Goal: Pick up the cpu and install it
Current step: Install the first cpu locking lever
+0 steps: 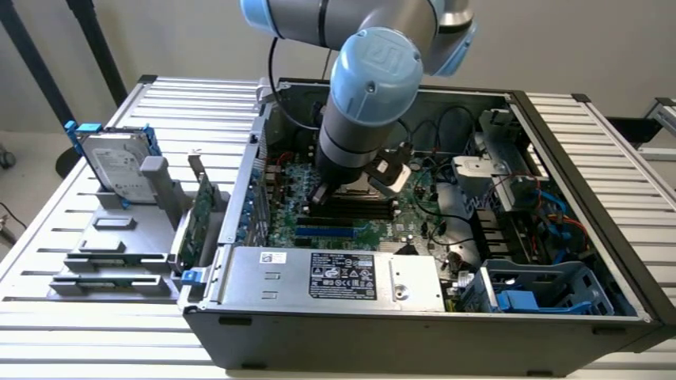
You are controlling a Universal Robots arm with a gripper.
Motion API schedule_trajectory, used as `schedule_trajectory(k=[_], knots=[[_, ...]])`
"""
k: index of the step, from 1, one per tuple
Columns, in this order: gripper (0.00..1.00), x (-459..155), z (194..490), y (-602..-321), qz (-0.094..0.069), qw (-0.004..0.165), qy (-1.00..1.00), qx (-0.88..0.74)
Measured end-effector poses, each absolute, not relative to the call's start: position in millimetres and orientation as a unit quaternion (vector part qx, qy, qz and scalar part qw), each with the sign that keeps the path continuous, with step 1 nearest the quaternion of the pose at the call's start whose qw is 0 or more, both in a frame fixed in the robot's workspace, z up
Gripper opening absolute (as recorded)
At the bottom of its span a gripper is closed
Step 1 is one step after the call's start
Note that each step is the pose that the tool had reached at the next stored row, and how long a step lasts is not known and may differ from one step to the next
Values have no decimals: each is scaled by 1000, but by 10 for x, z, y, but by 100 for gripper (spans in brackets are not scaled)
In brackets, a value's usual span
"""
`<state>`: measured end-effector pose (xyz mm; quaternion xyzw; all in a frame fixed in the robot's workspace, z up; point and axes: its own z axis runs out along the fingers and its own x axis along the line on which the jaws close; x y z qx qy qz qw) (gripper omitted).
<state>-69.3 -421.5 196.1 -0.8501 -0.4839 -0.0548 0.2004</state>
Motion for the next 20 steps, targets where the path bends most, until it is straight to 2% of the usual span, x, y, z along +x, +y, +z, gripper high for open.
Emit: schedule_trajectory(k=[7,20], knots=[[11,-706,2025,-4200,-50,202,-484,-850],[11,-722,2041,-3942,-39,204,-506,-837]])
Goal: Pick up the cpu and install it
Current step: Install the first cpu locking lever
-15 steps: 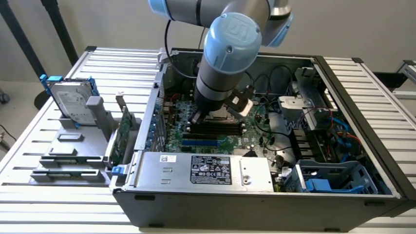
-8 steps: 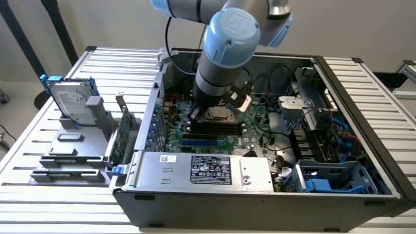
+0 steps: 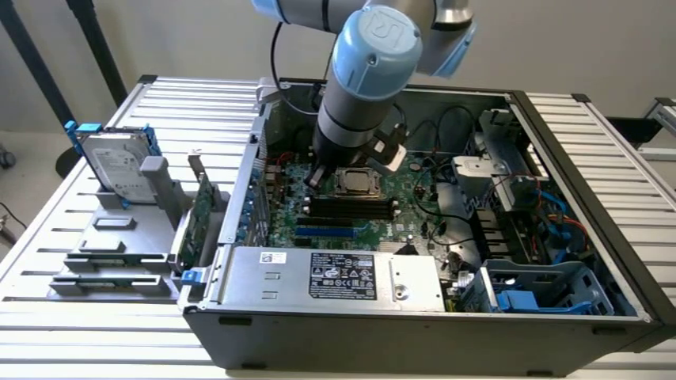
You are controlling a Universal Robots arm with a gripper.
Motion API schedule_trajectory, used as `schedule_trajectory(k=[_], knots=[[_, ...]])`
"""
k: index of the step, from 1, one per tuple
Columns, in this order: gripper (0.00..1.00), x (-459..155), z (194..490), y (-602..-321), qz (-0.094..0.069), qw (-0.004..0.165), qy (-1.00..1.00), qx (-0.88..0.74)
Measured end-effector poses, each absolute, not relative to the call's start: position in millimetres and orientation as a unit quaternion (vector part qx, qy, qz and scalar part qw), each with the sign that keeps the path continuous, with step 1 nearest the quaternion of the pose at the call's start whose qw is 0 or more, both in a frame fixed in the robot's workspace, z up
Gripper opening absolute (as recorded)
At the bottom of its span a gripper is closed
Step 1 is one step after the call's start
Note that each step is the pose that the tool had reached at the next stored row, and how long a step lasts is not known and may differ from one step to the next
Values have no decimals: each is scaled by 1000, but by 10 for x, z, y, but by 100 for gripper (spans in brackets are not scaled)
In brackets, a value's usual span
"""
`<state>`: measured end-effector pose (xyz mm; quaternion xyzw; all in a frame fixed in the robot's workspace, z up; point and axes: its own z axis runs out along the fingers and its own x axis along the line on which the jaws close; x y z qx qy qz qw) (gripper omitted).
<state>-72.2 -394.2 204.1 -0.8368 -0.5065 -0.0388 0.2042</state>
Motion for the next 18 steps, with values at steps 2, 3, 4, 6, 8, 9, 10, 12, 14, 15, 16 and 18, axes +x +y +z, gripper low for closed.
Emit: schedule_trajectory(k=[2,3,4,6,8,9,10,12,14,15,16,18], knots=[[11,-722,2040,-3917,-37,204,-515,-832],[11,-722,2040,-3905,-35,204,-519,-829],[11,-722,2040,-3893,-34,205,-523,-827],[11,-722,2041,-3873,-32,205,-533,-820],[11,-723,2043,-3856,-30,205,-542,-815],[11,-722,2044,-3849,-29,205,-546,-812],[11,-722,2047,-3844,-28,205,-550,-809],[11,-723,2052,-3836,-26,205,-557,-804],[11,-723,2059,-3833,-25,205,-565,-799],[11,-723,2065,-3834,-25,204,-569,-796],[11,-723,2069,-3834,-26,203,-574,-793],[11,-723,2075,-3833,-28,201,-582,-788]])
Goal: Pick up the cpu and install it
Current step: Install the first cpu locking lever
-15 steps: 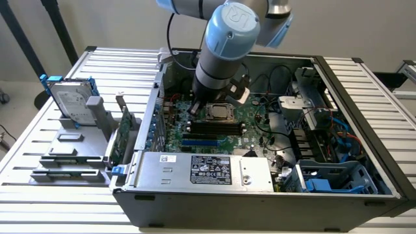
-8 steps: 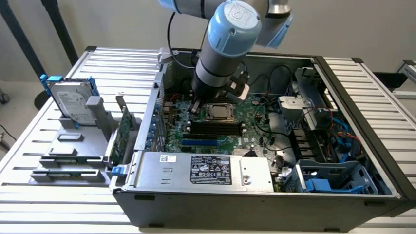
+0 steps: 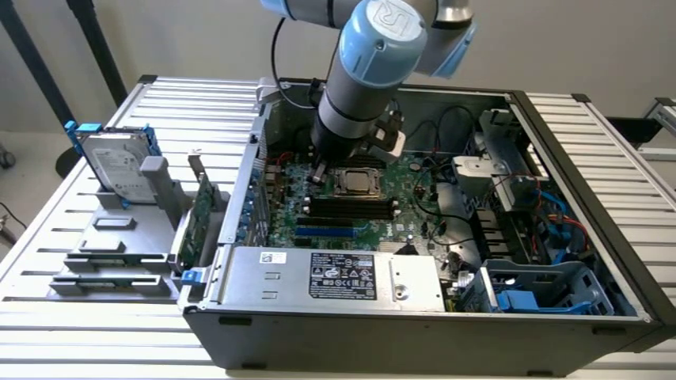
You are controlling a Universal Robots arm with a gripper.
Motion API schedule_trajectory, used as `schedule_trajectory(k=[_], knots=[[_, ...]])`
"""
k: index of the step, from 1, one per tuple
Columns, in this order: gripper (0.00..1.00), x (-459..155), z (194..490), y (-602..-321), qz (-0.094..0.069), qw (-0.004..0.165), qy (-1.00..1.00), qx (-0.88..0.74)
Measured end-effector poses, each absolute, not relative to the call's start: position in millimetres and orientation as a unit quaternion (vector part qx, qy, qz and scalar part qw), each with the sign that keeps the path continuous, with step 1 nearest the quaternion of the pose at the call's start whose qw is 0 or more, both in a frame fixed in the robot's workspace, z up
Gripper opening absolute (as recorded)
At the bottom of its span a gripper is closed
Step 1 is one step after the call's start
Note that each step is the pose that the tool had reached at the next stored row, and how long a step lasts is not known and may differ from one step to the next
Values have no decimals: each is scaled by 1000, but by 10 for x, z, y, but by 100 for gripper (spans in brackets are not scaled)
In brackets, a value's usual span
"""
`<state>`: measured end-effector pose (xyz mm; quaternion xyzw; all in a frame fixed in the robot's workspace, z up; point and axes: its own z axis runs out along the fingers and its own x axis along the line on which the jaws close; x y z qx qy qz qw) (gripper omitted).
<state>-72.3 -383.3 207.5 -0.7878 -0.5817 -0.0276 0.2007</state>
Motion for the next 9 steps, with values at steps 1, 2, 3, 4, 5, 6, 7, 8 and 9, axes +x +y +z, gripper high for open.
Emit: schedule_trajectory(k=[1,2,3,4,5,6,7,8,9], knots=[[11,-723,2078,-3832,-29,199,-585,-785],[11,-723,2079,-3831,-31,197,-589,-783],[11,-723,2081,-3830,-32,196,-593,-781],[11,-723,2083,-3829,-33,195,-596,-778],[11,-723,2085,-3828,-34,193,-600,-776],[11,-722,2087,-3828,-35,192,-604,-773],[11,-722,2090,-3827,-36,191,-608,-770],[11,-722,2093,-3826,-36,190,-611,-767],[11,-723,2097,-3825,-37,189,-615,-765]])
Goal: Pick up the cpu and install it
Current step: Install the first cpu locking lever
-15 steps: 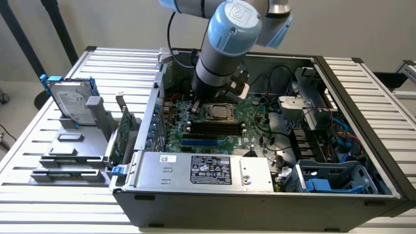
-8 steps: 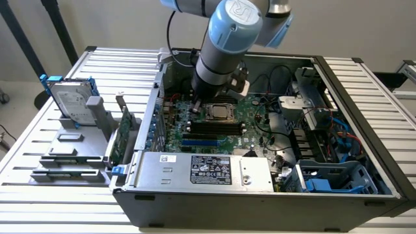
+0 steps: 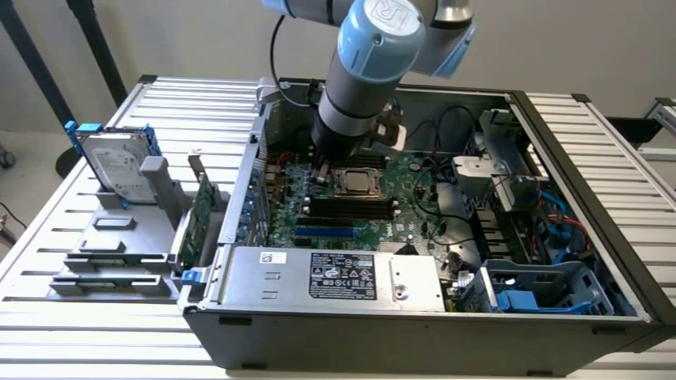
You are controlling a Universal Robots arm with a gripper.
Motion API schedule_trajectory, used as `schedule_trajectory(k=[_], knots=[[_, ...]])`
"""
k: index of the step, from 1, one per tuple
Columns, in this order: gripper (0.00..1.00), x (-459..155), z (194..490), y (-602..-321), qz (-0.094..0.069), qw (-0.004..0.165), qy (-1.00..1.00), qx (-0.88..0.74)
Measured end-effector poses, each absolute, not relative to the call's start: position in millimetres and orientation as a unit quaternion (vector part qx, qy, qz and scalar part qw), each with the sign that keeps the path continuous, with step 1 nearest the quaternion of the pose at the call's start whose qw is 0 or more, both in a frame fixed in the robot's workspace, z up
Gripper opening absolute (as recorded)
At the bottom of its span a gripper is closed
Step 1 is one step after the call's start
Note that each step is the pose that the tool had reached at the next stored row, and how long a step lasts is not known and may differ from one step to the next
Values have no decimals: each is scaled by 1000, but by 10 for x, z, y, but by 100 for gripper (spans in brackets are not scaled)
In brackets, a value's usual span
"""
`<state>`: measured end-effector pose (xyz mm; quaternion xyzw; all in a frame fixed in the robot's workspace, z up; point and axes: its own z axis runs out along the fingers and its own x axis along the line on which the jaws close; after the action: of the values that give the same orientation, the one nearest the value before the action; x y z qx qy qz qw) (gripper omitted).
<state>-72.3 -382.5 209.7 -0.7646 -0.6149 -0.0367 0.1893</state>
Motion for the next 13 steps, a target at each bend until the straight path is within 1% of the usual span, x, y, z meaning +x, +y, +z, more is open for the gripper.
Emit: schedule_trajectory(k=[5,13], knots=[[11,-723,2111,-3824,-39,186,-633,-751],[11,-722,2112,-3824,-39,185,-638,-746]])
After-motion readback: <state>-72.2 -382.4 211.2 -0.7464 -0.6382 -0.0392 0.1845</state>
